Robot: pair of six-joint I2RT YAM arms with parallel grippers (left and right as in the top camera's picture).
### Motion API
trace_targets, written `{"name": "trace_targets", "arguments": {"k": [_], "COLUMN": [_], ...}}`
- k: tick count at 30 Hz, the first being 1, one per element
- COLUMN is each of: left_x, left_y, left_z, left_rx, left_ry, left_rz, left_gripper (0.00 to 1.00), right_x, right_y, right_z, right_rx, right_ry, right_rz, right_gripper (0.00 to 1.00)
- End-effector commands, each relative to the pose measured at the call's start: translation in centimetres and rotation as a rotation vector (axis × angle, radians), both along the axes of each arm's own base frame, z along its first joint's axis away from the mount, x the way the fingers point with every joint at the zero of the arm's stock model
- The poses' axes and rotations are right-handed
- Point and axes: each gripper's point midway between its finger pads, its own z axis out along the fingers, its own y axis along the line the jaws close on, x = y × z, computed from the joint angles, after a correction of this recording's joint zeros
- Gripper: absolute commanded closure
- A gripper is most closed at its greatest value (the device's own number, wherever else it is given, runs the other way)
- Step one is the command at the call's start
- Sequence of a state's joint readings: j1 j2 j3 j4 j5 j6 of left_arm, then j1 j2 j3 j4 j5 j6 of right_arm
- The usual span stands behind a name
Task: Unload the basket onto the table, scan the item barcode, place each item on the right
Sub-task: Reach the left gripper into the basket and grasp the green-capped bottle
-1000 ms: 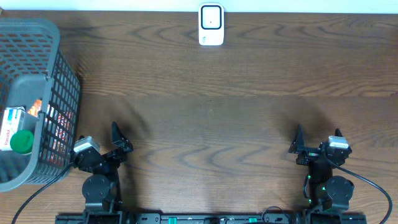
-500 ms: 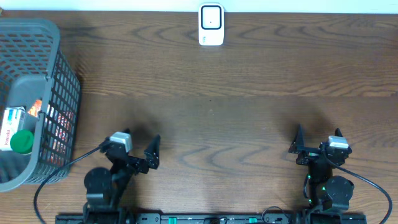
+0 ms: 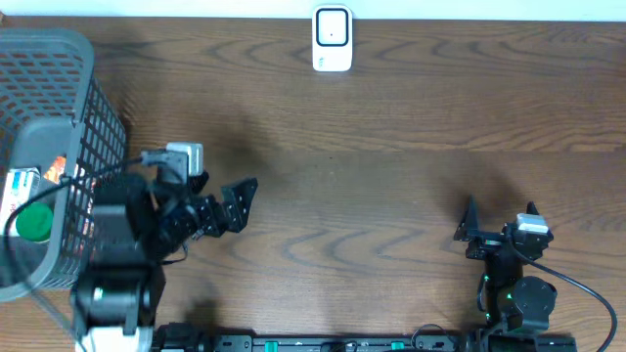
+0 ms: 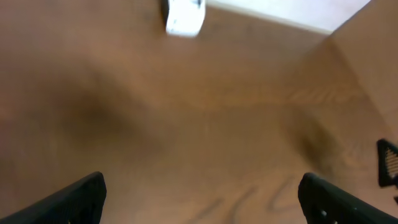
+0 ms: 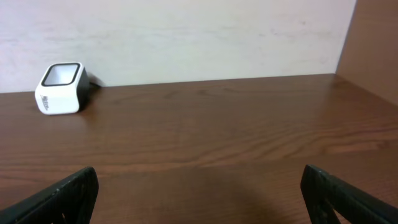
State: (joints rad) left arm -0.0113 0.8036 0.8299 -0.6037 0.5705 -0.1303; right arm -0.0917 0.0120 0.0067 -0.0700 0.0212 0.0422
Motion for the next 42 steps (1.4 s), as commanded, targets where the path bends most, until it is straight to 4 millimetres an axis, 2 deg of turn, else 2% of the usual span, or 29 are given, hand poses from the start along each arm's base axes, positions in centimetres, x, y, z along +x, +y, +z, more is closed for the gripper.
{"name": "trace_targets", "arguments": {"k": [1,3,5,8,12,15,16,17,18,20,25,30,33,36,42], "left_x": [0.5,0.9,1.4,2.5,3.3,3.1,2.8,2.3,1.2,-0.1,-1.9,-2.9,-3.6,-4.4,-4.4], "left_y": [-0.6,-0.9,-0.8,0.1,2.5,6.6,8.7,10.9,14.1,17.0,22.8,29.0,31.9,33.6,36.4], "left_z": [-1.8,-1.1,1.0,5.9,13.3,17.8,19.1,20.1,21.2,21.8,20.7,18.1,15.4,11.9,5.1], "left_rx": [-0.022,-0.033,-0.03,0.01,0.13,0.258,0.285,0.3,0.311,0.296,0.179,0.136,0.097,0.038,0.054], "left_ry": [0.1,0.113,0.105,0.058,-0.039,-0.076,-0.07,-0.06,-0.044,-0.022,0.062,0.179,0.3,0.463,0.766], "left_rz": [-0.036,-0.048,-0.045,0.001,0.103,0.312,0.437,0.568,0.75,0.919,1.232,1.472,1.588,1.69,1.699], "left_gripper": [0.01,0.01,0.01,0.01,0.01,0.01,0.01,0.01,0.01,0.01,0.01,0.01,0.01,0.01,0.01], "right_x": [0.0,0.0,0.0,0.0,0.0,0.0,0.0,0.0,0.0,0.0,0.0,0.0,0.0,0.0,0.0], "right_y": [-0.1,-0.1,-0.1,-0.1,-0.1,-0.1,-0.1,-0.1,-0.1,-0.1,-0.1,-0.1,-0.1,-0.1,-0.1], "right_z": [0.0,0.0,0.0,0.0,0.0,0.0,0.0,0.0,0.0,0.0,0.0,0.0,0.0,0.0,0.0], "right_rx": [0.013,0.013,0.013,0.013,0.013,0.013,0.013,0.013,0.013,0.013,0.013,0.013,0.013,0.013,0.013], "right_ry": [-0.003,-0.003,-0.003,-0.004,-0.003,-0.003,-0.003,-0.004,-0.003,-0.003,-0.003,-0.003,-0.004,-0.003,-0.003], "right_rz": [-0.003,-0.003,-0.003,-0.003,-0.003,-0.003,-0.003,-0.003,-0.003,-0.003,-0.003,-0.003,-0.003,-0.003,-0.002], "right_gripper": [0.01,0.01,0.01,0.01,0.01,0.01,0.01,0.01,0.01,0.01,0.01,0.01,0.01,0.01,0.01]}}
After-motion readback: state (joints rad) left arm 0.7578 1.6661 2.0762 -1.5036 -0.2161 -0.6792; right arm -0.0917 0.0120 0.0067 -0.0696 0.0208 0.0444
